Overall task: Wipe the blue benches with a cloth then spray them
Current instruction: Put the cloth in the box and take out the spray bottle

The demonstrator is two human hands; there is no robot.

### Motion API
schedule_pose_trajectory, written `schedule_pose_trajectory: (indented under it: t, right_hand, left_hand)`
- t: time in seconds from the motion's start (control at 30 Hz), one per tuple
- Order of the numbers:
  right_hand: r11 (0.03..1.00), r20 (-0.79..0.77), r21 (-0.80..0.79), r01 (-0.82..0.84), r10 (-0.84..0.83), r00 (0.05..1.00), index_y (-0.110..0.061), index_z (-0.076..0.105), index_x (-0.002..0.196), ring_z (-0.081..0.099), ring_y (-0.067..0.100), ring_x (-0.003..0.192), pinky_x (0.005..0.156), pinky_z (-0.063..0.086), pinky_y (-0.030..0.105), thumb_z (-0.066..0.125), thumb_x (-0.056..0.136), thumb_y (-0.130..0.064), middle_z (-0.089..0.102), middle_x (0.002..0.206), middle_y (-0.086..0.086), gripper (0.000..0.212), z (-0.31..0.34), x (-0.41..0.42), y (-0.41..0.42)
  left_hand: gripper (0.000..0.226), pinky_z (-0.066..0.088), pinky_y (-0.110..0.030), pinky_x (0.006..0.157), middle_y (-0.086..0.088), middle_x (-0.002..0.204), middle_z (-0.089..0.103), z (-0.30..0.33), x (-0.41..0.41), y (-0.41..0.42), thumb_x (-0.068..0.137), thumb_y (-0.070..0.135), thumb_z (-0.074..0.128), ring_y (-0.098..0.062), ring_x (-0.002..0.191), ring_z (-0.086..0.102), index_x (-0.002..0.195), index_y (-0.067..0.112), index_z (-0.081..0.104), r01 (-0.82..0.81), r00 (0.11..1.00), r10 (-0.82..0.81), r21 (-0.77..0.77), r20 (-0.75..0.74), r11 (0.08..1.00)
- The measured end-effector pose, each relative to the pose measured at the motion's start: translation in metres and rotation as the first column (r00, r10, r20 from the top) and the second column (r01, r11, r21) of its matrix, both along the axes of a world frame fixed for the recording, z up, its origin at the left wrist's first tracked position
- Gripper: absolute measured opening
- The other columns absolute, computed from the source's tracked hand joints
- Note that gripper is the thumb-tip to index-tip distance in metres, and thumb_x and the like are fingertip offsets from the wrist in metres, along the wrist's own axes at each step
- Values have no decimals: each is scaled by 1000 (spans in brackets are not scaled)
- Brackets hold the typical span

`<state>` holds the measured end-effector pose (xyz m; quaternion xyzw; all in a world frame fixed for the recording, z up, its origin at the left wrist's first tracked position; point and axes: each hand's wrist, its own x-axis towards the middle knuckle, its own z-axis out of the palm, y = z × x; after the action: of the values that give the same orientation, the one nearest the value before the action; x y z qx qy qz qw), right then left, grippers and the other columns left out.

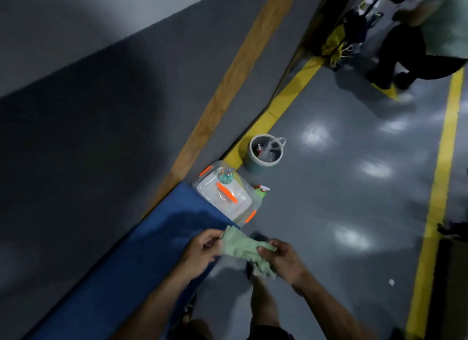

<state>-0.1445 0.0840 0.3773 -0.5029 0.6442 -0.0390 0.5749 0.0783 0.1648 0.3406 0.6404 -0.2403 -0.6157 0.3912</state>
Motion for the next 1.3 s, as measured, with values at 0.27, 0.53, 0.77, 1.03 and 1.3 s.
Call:
schedule_pose_trajectory:
  t: [0.27, 0.53, 0.77, 1.03, 1.3]
  right_hand:
    - [979, -174, 133, -156, 178, 969, -6, 66, 89, 64, 32, 58, 55, 49, 40, 68, 84, -7, 70, 72, 19, 5, -137, -13, -189]
    - [934, -133, 276, -225, 269, 954, -4, 71, 92, 66, 22, 59, 55, 49, 29, 72, 84, -9, 70, 68, 8, 10, -275, 0, -295]
    - [831, -78, 370, -415, 472, 878, -11, 64, 115, 67, 21, 76, 57, 53, 20, 59, 91, 4, 70, 95, 11, 29, -383, 12, -327]
    - [685, -357, -109, -721, 649, 671, -12, 50, 134, 59, 15, 94, 67, 39, 14, 75, 83, -23, 61, 122, 5, 58, -451, 66, -369]
    - [297, -475, -367, -882, 755, 452, -22, 56, 126, 57, 22, 109, 77, 41, 29, 70, 86, -33, 56, 124, 8, 44, -484, 154, -395]
  left_hand:
    - [19, 58, -24, 73, -5, 97, 68, -88, -11, -75, 98, -1, 54, -23, 90, 67, 104, 14, 64, -323, 945, 310, 181, 101, 929]
    - [16, 54, -16, 68, 15, 79, 76, -186, -76, -131, 90, 18, 70, -4, 73, 71, 88, 33, 73, -472, 882, 442, 279, 164, 836]
    - [23, 55, -17, 65, -1, 90, 75, -258, -93, -164, 100, 7, 52, -15, 82, 72, 97, 24, 68, -534, 845, 508, 274, 166, 800]
    - [21, 58, -30, 62, 12, 89, 73, -297, -79, -185, 101, 16, 51, -13, 71, 70, 101, 31, 66, -525, 837, 475, 152, 270, 838]
    - [19, 59, -31, 59, 8, 89, 73, -307, -74, -183, 101, 19, 50, -14, 73, 71, 108, 24, 67, -581, 798, 533, 125, 280, 804]
